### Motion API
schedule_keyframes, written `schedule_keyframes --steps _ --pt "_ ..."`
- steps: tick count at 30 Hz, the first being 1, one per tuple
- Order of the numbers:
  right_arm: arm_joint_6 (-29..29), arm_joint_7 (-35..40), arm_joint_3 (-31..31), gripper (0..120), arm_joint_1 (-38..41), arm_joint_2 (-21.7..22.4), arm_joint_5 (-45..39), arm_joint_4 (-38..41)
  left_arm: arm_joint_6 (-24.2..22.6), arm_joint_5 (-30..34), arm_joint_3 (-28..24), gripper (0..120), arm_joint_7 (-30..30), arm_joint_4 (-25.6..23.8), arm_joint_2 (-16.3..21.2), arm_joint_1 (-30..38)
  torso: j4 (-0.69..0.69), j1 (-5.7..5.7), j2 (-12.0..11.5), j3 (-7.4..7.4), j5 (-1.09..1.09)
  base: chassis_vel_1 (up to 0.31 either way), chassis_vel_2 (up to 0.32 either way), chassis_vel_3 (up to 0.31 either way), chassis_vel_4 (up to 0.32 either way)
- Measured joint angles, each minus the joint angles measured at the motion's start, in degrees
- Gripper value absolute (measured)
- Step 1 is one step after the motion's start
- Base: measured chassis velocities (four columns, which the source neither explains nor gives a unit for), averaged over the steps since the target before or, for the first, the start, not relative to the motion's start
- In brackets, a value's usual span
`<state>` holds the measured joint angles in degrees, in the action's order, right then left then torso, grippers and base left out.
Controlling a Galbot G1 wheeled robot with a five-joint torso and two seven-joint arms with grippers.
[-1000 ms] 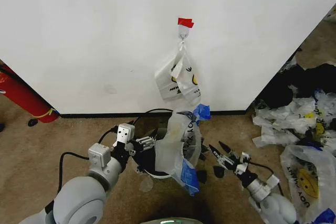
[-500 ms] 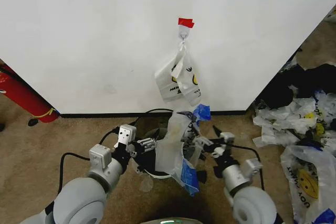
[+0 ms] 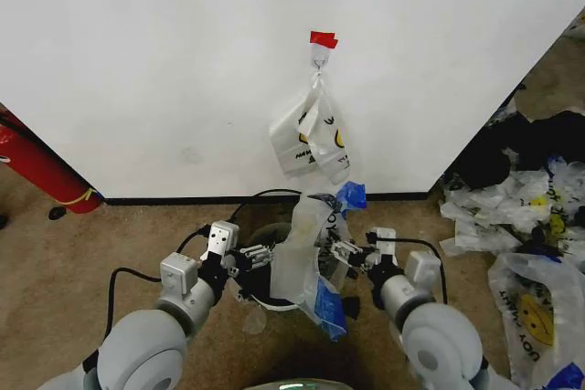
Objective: Pick up the garbage bag from the wall and place it over the trash bin.
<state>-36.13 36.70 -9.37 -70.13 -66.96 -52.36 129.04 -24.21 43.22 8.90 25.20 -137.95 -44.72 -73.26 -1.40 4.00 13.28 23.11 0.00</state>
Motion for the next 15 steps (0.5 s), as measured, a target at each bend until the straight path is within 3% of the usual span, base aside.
schedule_keyframes --steps 15 --pt "-6.0 19.7 5.6 100 9.4 -3.0 -14.9 -4.7 -0.2 -0.2 -0.1 100 0.0 0.3 -0.8 0.2 0.00 0.00 0.0 0.00 -0.01 0.000 0.000 0.000 0.000"
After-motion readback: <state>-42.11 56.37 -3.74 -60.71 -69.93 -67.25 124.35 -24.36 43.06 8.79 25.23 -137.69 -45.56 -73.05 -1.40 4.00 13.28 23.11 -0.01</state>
